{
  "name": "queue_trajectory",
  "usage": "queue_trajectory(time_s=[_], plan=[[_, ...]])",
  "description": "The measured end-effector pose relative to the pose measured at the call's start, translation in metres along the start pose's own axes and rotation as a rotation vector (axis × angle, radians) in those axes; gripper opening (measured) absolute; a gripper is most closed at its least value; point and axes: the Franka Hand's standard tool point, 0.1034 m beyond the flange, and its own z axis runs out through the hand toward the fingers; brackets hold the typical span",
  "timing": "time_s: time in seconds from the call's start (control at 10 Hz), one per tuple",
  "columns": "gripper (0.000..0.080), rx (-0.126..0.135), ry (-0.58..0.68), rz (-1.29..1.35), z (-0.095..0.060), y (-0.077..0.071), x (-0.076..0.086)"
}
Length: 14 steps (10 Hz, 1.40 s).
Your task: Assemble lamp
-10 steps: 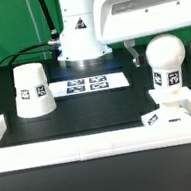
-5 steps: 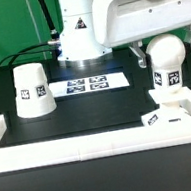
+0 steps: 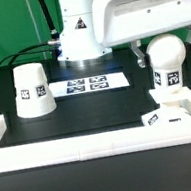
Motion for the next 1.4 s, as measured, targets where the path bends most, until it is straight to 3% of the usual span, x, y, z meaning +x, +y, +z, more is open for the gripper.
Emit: queue_trajectory(time_s=[0.9, 1.1, 1.4], plan=[[0.0579, 0.014, -0.009, 0.942, 0.0020, 0.0001, -0.0017], [0.0579, 0.022, -0.016, 1.032, 0.0017, 0.0009, 0.0003], [0.0687, 0.023, -0.014, 0.984, 0.0019, -0.0007, 0.0002]])
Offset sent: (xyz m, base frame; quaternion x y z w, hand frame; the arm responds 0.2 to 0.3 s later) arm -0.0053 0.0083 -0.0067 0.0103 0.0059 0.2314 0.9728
